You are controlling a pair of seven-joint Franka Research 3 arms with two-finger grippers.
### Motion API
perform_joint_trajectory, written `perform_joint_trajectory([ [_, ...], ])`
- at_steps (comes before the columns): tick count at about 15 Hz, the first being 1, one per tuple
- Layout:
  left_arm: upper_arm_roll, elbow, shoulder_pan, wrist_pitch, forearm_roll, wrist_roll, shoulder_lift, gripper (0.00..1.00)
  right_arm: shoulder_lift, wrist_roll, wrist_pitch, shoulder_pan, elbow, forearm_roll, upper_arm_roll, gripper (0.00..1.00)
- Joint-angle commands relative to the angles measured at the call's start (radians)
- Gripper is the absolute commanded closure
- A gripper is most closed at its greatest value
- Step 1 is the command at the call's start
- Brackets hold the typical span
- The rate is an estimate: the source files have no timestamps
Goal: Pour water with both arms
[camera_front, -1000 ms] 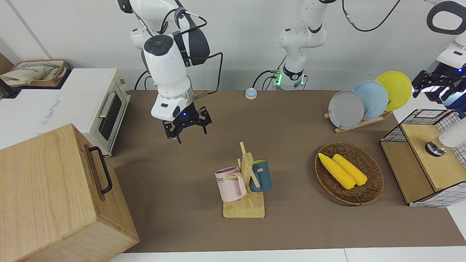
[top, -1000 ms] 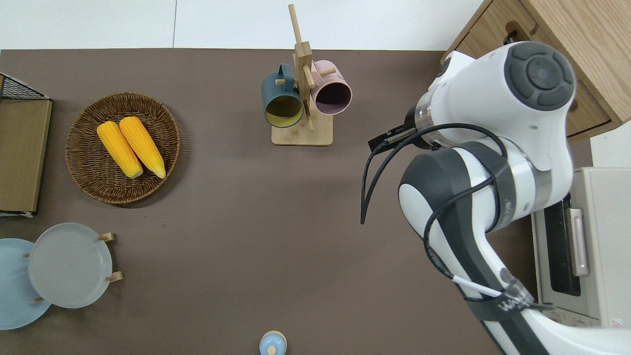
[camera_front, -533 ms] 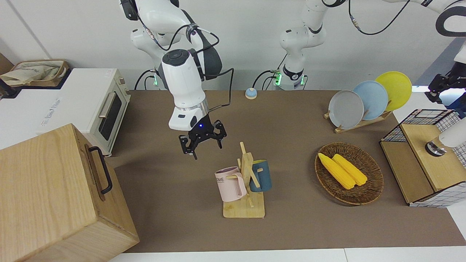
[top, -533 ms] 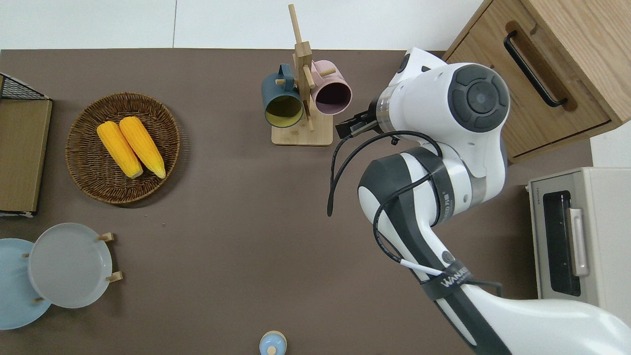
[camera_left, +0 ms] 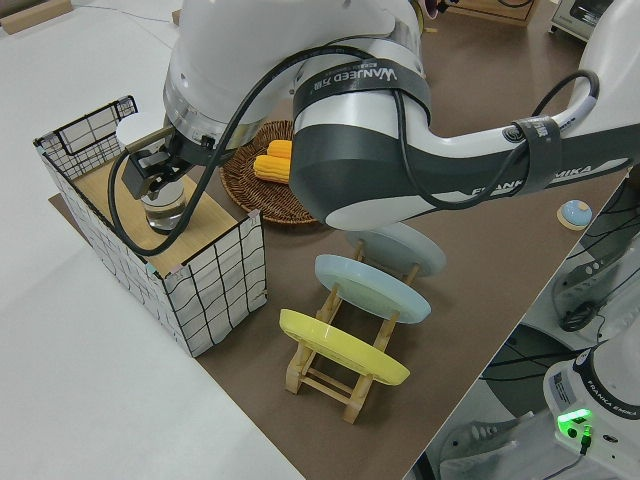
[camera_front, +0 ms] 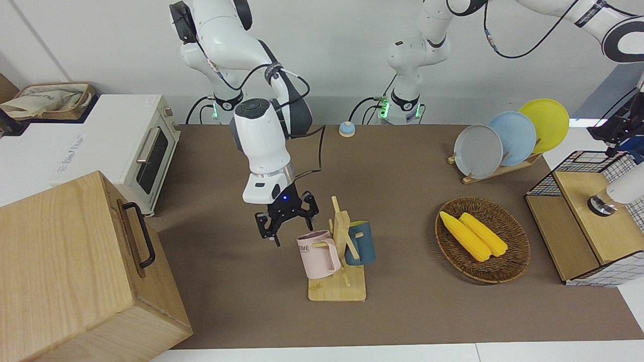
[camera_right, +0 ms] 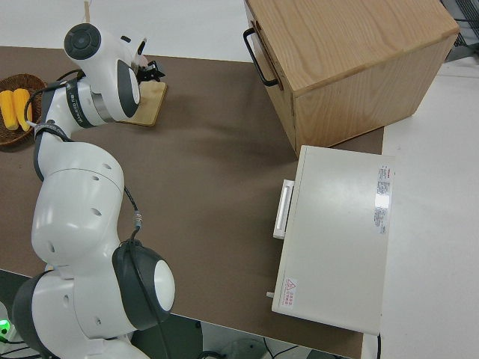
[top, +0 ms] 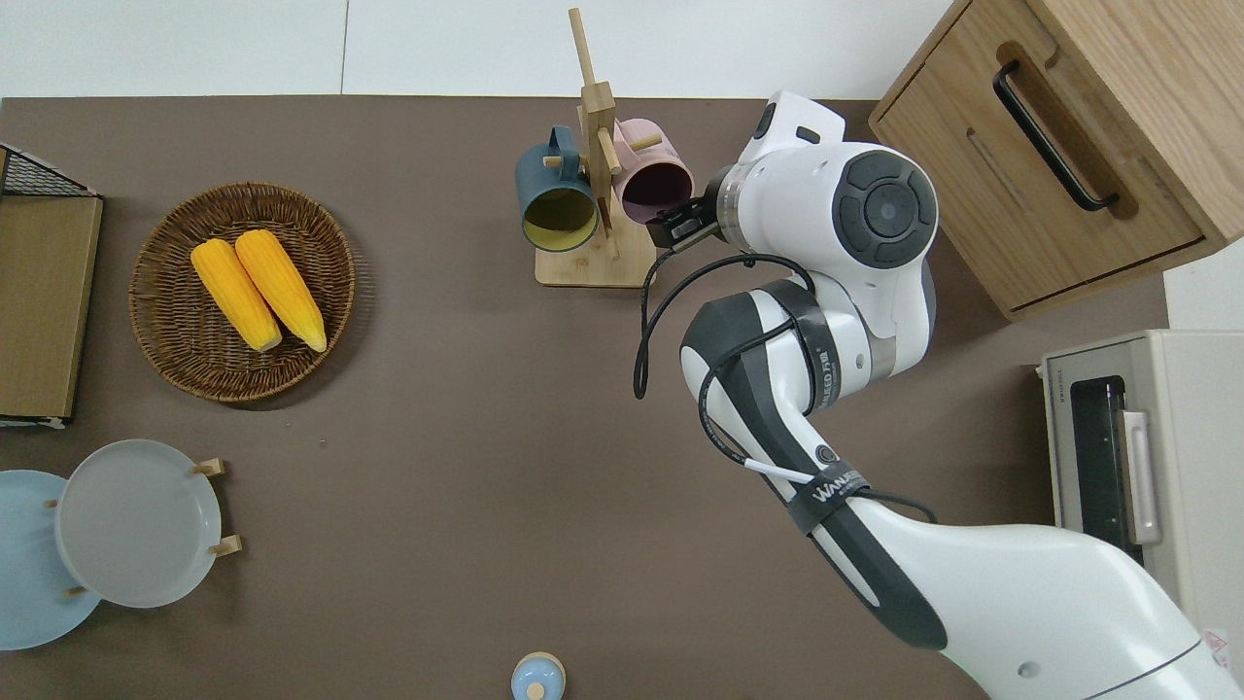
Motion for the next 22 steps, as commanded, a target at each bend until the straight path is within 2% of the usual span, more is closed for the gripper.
perform_joint_trajectory([
  [1, -0.01, -0.022, 0.006, 0.092, -0.107, 0.055, 0.029, 0.0, 0.065, -0.019, 0.007, -0.014, 0.106, -0.01, 0.006, 0.382],
  [4, -0.012, -0.043, 0.0, 0.176, -0.219, 0.099, 0.054, 0.0, 0.072, -0.016, 0.008, -0.011, 0.117, -0.007, 0.006, 0.727],
  [6, -0.013, -0.043, -0.005, 0.207, -0.259, 0.133, 0.069, 0.0, 0.072, -0.016, 0.008, -0.009, 0.118, -0.007, 0.006, 0.877],
  [8, -0.026, -0.043, -0.005, 0.24, -0.281, 0.153, 0.081, 0.0, 0.074, -0.013, 0.028, -0.009, 0.118, -0.007, 0.006, 0.973],
  [12, -0.056, -0.045, 0.004, 0.287, -0.286, 0.155, 0.103, 0.0, 0.074, -0.009, 0.031, -0.011, 0.118, -0.007, 0.006, 1.0],
  [16, -0.058, -0.045, 0.007, 0.294, -0.313, 0.156, 0.118, 0.0, 0.068, 0.013, 0.005, -0.017, 0.118, 0.003, -0.003, 1.0],
  [19, -0.058, -0.046, 0.007, 0.302, -0.319, 0.156, 0.126, 0.0, 0.063, 0.046, -0.027, -0.046, 0.121, 0.014, 0.005, 1.0],
  [22, -0.058, -0.046, 0.009, 0.302, -0.342, 0.156, 0.132, 0.01, 0.062, 0.056, -0.096, -0.055, 0.173, 0.014, 0.005, 1.0],
])
